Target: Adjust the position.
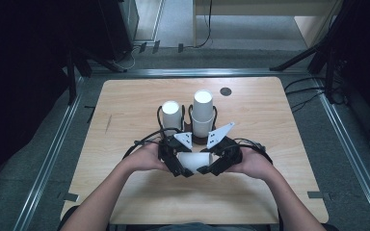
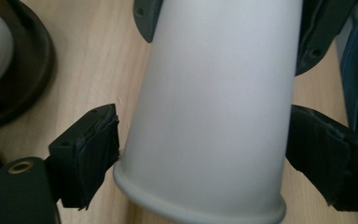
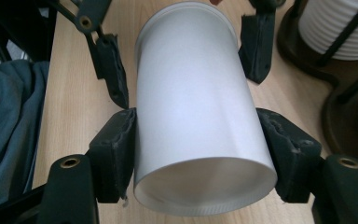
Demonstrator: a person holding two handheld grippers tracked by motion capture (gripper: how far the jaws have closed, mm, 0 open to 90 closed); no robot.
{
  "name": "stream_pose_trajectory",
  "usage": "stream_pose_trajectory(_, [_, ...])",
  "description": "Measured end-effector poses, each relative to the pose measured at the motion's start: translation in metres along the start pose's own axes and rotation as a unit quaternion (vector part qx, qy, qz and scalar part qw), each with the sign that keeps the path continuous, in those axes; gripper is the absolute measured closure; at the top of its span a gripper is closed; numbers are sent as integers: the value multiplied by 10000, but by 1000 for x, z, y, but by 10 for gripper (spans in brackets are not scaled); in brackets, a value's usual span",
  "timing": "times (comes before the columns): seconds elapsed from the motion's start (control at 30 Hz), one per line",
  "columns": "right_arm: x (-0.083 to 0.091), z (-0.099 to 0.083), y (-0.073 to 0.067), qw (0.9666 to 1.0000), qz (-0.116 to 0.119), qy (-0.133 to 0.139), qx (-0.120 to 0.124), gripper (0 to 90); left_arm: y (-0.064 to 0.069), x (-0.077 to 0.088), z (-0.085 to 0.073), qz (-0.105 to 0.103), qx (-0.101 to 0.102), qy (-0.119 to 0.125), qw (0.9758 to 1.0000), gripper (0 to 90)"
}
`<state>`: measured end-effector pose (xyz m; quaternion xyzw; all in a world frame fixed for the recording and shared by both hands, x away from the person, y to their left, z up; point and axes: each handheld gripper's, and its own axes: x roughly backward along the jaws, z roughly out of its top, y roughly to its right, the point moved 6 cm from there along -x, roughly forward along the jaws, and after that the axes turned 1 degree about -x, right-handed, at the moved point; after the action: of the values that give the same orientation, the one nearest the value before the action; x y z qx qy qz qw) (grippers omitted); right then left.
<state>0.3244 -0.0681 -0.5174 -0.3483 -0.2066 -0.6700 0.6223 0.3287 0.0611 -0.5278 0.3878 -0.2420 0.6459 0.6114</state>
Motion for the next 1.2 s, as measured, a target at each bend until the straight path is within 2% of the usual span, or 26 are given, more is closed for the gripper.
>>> stream_pose_trajectory(0.1, [5, 1, 1, 9999, -46, 109, 2, 335, -3, 7, 1, 96, 149, 381, 9991, 96])
stream_pose_trajectory(0.2, [10, 1, 2, 9998, -57, 181, -37, 334, -4, 11, 0, 170, 258, 544, 9980, 83])
stream_pose_trajectory(0.37, [16, 3, 2, 9994, -95, 326, -50, 334, -1, 14, -2, 125, 377, 772, 9962, 83])
stream_pose_trajectory(0.53, [22, 7, 1, 9987, -91, 496, -28, 333, 0, 14, 2, 66, 456, 1079, 9931, 83])
stream_pose_trajectory(0.7, [26, 10, -1, 9979, -97, 644, 50, 333, 2, 13, 5, 35, 386, 1203, 9920, 83])
stream_pose_trajectory(0.93, [29, 14, -3, 9971, 1, 765, 16, 333, 5, 12, 6, -100, 387, 1331, 9903, 87])
stream_pose_trajectory(1.07, [30, 15, -3, 9965, 75, 829, 8, 333, 4, 18, 6, -159, 463, 1462, 9880, 167])
stream_pose_trajectory(1.2, [31, 16, -3, 9958, 153, 902, -20, 337, 6, 22, 5, -118, 294, 1456, 9888, 213])
